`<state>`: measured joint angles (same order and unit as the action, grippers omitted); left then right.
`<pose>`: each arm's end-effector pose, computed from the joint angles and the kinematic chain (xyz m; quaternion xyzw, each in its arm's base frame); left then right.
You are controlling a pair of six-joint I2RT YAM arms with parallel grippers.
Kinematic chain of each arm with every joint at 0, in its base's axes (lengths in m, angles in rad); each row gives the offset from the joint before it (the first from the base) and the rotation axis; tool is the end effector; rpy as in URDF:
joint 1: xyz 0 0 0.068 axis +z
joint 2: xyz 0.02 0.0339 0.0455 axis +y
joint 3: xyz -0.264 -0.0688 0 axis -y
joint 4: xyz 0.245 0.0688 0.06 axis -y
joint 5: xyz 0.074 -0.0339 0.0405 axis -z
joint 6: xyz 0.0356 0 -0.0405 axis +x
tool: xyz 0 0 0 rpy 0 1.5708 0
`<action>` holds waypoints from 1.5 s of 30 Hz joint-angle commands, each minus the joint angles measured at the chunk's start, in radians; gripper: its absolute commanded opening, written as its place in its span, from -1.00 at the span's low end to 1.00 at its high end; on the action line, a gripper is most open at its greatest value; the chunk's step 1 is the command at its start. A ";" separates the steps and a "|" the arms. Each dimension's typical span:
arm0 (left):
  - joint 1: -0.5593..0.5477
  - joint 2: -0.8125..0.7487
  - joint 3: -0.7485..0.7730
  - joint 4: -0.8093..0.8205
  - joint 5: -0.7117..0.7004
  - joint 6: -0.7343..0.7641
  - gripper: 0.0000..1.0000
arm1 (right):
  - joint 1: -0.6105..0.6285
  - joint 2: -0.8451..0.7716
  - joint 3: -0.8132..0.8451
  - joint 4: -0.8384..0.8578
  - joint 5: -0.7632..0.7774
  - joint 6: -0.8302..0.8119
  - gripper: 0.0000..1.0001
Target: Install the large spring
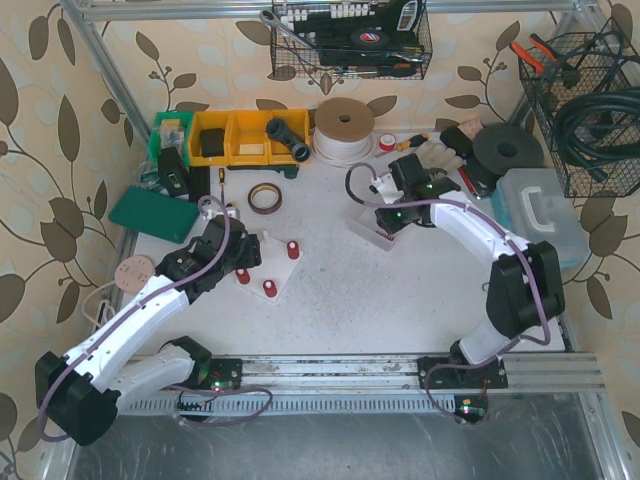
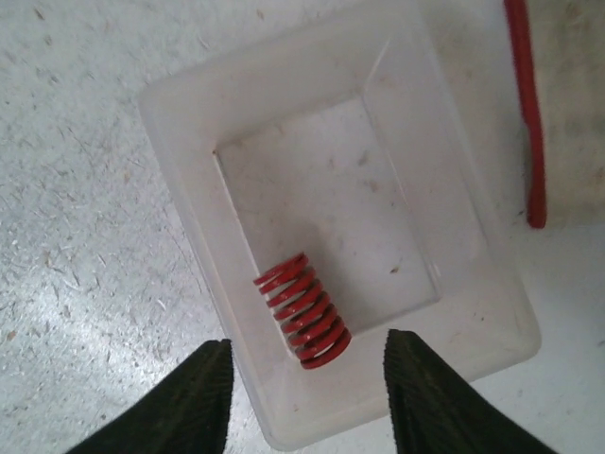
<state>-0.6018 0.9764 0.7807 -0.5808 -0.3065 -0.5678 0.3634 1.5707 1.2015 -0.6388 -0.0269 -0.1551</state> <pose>0.1719 -0.1050 0.2678 -0.0435 0.9122 -0.0936 0.3964 0.3068 0.1177 0.2524 -0.2499 0.9275 0.0417 0.2748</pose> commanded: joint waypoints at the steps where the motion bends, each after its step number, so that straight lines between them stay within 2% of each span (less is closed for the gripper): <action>1: 0.004 -0.055 0.009 0.040 0.044 0.034 0.54 | -0.026 0.085 0.106 -0.190 -0.057 -0.098 -0.13; 6: 0.004 -0.075 0.000 0.058 0.060 0.035 0.57 | -0.039 0.200 0.215 -0.302 -0.083 -0.170 -0.17; 11: 0.005 -0.077 0.004 0.053 0.070 0.039 0.57 | -0.040 0.283 0.266 -0.345 -0.080 -0.218 -0.18; 17: 0.004 -0.077 0.003 0.058 0.060 0.042 0.57 | -0.044 0.372 0.323 -0.409 -0.063 -0.278 -0.11; 21: 0.004 -0.078 0.002 0.057 0.038 0.044 0.57 | -0.045 0.416 0.347 -0.414 -0.073 -0.318 0.00; 31: 0.005 -0.096 -0.002 0.055 0.006 0.047 0.58 | -0.073 0.550 0.412 -0.424 -0.060 -0.317 0.00; 37: 0.004 -0.103 -0.005 0.054 -0.005 0.045 0.58 | -0.090 0.557 0.411 -0.408 -0.077 -0.309 -0.16; 45: 0.003 -0.102 -0.023 0.066 -0.006 0.042 0.59 | -0.092 0.475 0.404 -0.367 -0.127 -0.323 -0.70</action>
<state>-0.6014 0.8894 0.7689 -0.5484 -0.2886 -0.5457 0.2741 2.1113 1.5936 -1.0252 -0.1097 -0.4664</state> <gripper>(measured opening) 0.792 0.273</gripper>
